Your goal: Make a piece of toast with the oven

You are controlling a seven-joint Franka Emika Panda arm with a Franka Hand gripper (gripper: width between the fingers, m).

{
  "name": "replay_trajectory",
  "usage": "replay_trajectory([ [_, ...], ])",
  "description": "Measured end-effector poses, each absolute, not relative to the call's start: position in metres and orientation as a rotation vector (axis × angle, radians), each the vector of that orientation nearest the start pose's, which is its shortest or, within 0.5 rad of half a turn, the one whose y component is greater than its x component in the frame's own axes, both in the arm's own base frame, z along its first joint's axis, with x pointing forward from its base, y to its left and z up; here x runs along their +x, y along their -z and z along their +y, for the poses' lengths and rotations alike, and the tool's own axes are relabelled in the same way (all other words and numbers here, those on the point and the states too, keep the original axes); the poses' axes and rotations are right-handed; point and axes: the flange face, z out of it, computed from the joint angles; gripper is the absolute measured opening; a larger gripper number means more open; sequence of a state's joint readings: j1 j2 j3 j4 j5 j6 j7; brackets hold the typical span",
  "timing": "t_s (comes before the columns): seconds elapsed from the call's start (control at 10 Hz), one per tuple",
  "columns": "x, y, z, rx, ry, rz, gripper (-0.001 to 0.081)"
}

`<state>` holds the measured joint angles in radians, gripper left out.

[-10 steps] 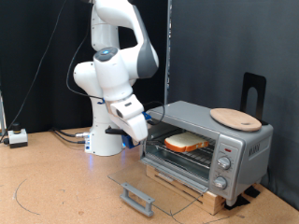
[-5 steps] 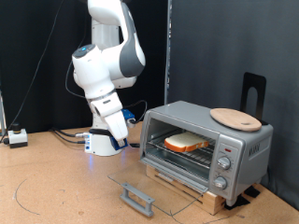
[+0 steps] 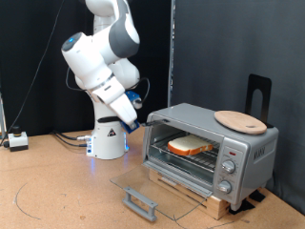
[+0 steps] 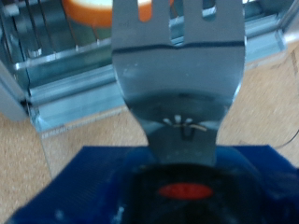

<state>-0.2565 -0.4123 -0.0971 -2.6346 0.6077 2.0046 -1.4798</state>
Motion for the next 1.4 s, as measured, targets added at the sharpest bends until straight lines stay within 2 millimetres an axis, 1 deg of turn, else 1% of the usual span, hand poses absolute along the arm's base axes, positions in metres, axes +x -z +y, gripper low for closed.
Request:
replay_trajectory([
  [0.2,0.361,-0.402,-0.094,-2.375,0.459,-1.037,0.0411],
  [0.3,0.358,-0.41,-0.092,-2.378,0.474,-1.033,0.0411],
  [0.4,0.358,-0.408,-0.092,-2.377,0.468,-1.031,0.0411],
  [0.5,0.357,-0.406,-0.088,-2.35,0.461,-1.02,0.0411],
  [0.6,0.356,-0.406,-0.077,-2.293,0.45,-1.02,0.0411],
  [0.7,0.355,-0.405,-0.061,-2.232,0.412,-1.047,0.0411],
  [0.9,0.353,-0.406,-0.029,-2.154,0.348,-1.143,0.0411],
  [1.1,0.348,-0.406,0.002,-2.123,0.297,-1.224,0.0411],
  [1.4,0.337,-0.408,0.047,-2.119,0.241,-1.268,0.0411],
])
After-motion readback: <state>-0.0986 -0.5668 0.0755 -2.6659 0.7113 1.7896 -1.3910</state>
